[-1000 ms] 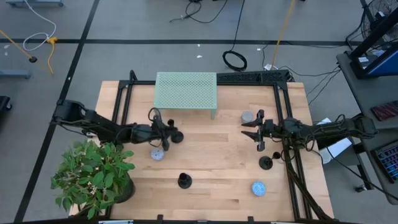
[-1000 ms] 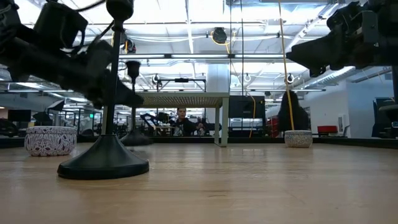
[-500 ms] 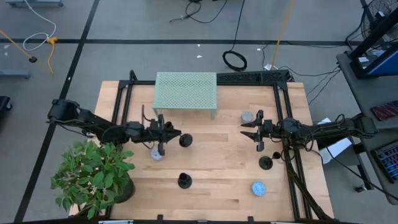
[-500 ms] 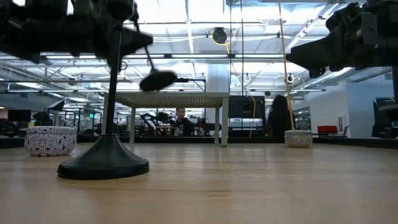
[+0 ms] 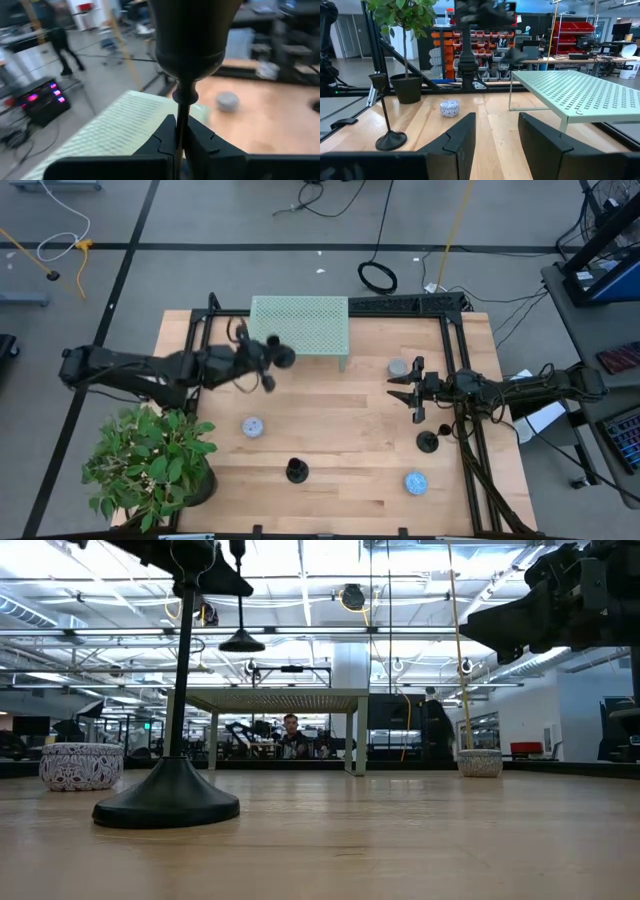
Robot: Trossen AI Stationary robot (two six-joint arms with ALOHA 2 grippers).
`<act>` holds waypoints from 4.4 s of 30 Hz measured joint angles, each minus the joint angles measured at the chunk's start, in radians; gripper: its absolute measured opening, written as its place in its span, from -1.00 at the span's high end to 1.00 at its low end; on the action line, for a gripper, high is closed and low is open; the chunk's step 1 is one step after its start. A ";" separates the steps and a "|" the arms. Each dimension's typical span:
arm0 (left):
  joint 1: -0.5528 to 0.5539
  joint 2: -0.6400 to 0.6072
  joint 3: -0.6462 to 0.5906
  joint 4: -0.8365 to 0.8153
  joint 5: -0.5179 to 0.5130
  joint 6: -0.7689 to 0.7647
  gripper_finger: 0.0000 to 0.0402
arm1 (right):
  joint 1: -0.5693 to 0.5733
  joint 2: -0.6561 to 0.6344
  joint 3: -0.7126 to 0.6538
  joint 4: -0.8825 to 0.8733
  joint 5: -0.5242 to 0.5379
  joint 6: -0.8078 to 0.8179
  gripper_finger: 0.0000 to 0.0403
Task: Pick & Place candle stick holders
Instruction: Put the top black candle holder on the shelf, then put the left black candle holder on the shelf
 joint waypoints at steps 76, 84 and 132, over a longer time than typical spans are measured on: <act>0.405 -0.019 0.027 -0.511 0.415 -0.061 -0.05 | 0.094 0.241 0.000 0.310 -0.006 0.135 -0.28; 0.111 -0.005 0.027 -0.508 0.636 -0.054 -0.05 | 0.095 0.372 0.040 0.387 -0.008 0.156 -0.28; -0.490 0.525 0.028 0.141 0.668 0.137 0.71 | 0.097 0.502 0.085 0.379 -0.005 0.227 -0.20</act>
